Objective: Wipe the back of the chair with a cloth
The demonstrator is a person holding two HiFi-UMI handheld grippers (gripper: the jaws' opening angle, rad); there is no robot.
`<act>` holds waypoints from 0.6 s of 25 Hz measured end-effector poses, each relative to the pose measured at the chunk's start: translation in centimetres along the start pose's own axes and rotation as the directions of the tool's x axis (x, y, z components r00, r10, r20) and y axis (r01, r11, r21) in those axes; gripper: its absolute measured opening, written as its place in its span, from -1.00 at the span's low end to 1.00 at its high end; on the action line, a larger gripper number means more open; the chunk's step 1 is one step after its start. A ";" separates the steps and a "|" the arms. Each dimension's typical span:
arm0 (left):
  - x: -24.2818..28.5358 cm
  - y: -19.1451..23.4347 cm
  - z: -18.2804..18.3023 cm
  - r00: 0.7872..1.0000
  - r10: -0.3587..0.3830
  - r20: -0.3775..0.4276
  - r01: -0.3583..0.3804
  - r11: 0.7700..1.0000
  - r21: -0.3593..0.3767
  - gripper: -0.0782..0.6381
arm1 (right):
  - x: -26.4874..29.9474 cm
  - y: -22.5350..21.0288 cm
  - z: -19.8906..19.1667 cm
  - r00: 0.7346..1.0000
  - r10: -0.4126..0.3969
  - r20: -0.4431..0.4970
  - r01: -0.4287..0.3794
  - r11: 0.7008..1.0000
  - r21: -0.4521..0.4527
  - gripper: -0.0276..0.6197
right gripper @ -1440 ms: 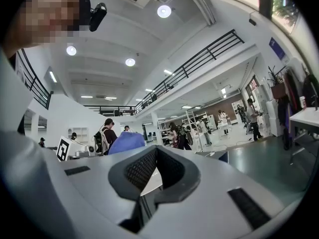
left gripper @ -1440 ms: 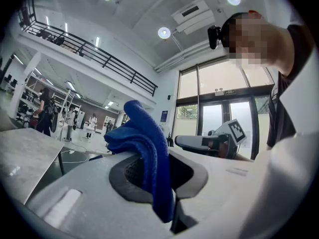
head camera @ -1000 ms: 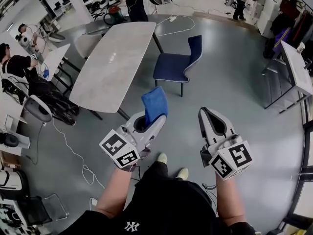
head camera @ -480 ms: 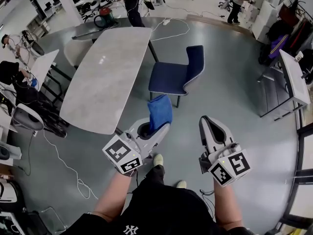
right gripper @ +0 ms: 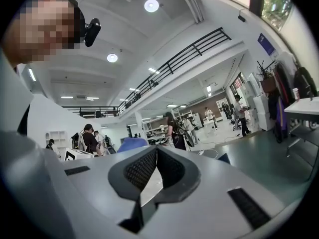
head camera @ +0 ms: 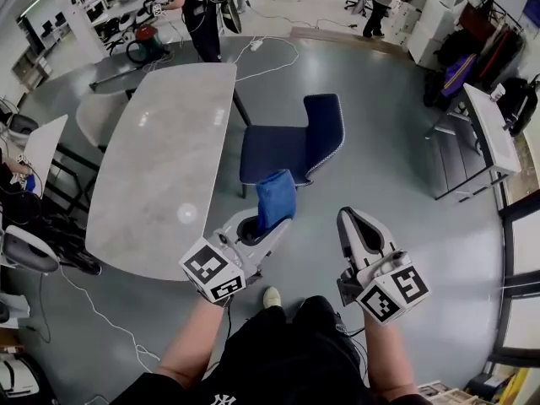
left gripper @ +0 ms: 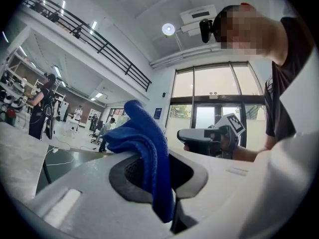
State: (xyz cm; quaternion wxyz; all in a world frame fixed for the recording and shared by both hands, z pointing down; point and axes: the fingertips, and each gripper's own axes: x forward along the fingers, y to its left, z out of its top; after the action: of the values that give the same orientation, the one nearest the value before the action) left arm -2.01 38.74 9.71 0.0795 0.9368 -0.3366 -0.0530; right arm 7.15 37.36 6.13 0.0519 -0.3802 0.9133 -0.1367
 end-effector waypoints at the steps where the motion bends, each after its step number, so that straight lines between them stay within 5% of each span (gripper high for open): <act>1: 0.6 0.6 -0.1 1.000 -0.014 0.000 0.014 1.000 -0.008 -0.63 | 0.5 -0.6 0.2 1.000 -0.013 0.001 0.013 1.000 0.002 -0.87; 15: 16.0 13.2 -2.8 0.995 -0.068 -0.076 0.069 0.998 0.013 -0.63 | 11.6 -17.4 1.5 0.997 -0.074 0.007 0.074 0.996 0.051 -0.87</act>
State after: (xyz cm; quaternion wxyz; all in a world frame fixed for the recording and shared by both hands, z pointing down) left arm 2.50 18.77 14.19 0.0829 0.9498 -0.3012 -0.0177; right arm 11.07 17.09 9.87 0.0604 -0.4131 0.8945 -0.1598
